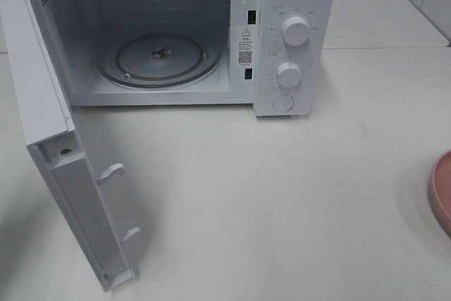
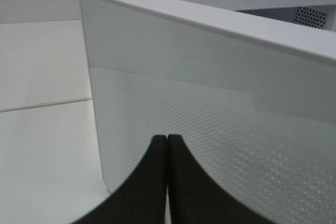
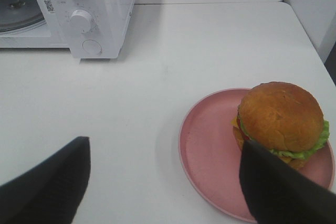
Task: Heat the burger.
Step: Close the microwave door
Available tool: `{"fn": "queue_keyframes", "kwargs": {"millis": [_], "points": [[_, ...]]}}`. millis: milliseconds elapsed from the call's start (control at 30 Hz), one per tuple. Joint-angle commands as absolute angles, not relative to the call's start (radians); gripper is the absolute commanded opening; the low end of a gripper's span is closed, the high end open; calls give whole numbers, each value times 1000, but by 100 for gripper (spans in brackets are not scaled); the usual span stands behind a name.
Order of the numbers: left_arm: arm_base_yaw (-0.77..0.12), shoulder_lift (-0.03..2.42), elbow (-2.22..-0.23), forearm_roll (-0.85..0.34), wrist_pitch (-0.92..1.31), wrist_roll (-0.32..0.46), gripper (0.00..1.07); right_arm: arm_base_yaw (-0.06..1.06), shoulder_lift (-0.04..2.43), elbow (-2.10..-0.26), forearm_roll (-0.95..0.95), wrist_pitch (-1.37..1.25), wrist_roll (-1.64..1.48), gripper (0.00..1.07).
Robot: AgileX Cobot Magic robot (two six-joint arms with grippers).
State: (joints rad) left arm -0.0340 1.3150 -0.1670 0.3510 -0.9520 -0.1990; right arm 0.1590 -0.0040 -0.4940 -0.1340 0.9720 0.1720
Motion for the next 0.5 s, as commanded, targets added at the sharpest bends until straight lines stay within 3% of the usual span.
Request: {"fn": "queue_keyframes", "kwargs": {"millis": [33, 300, 367, 500], "points": [[-37, 1358, -168, 360, -1021, -228, 0, 151, -31, -490, -129, 965, 158, 76], [-156, 1446, -212, 325, -1010, -213, 0, 151, -31, -490, -129, 965, 158, 76], [-231, 1494, -225, 211, -1011, -198, 0, 151, -31, -490, -129, 965, 158, 76], [-285, 1523, -229, 138, -1029, -152, 0, 151, -31, -490, -129, 965, 158, 76]]}}
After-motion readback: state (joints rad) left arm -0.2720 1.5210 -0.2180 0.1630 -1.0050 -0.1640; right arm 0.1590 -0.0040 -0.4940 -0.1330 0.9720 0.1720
